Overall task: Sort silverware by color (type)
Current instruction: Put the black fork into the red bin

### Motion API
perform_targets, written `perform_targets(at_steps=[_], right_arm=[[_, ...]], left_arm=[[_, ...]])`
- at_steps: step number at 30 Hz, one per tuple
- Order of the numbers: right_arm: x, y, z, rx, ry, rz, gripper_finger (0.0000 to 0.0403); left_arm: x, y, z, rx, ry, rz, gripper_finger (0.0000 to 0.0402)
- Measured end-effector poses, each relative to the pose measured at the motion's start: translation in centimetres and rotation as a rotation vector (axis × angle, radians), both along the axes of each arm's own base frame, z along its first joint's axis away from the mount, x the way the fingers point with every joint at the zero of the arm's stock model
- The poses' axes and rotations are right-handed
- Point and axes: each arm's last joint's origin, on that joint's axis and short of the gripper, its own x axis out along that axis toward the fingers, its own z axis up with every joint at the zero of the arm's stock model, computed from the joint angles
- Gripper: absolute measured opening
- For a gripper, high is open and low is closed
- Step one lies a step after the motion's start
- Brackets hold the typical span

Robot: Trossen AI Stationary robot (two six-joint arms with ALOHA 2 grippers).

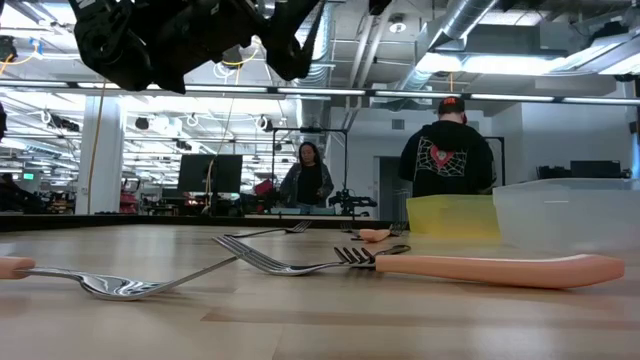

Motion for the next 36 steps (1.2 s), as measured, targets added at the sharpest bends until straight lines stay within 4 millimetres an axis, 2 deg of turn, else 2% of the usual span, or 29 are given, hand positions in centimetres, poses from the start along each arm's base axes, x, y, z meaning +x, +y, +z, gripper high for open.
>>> perform_targets(at_steps=[3,6,10,17,21,28,36], right_arm=[[-1.2,0.5,0.9,0.038,0.038,-0.035,0.0023],[-2.8,1.1,1.2,0.071,0.143,-0.088,0.0023],[-5.3,2.3,1.3,0.166,0.286,-0.142,0.0023],[-9.9,4.7,1.2,0.451,0.523,-0.159,0.0023],[-11.7,6.0,0.9,0.563,0.625,-0.152,0.0023],[-13.5,7.6,-0.5,0.726,0.819,-0.211,0.0023],[-14.7,9.8,-2.0,0.814,0.989,-0.239,0.0023]], left_arm=[[0.0,0.1,-0.1,-0.024,0.021,-0.008,0.0234],[0.1,0.4,-0.3,-0.039,0.05,-0.002,0.0252],[0.1,0.5,-0.4,-0.057,0.076,-0.004,0.0255],[0.2,0.5,-0.7,-0.101,0.122,-0.013,0.0254],[0.2,0.5,-0.7,-0.148,0.145,-0.026,0.0253],[0.2,0.5,-0.7,-0.181,0.165,-0.033,0.0253],[0.2,0.5,-0.7,-0.184,0.163,-0.028,0.0253]])
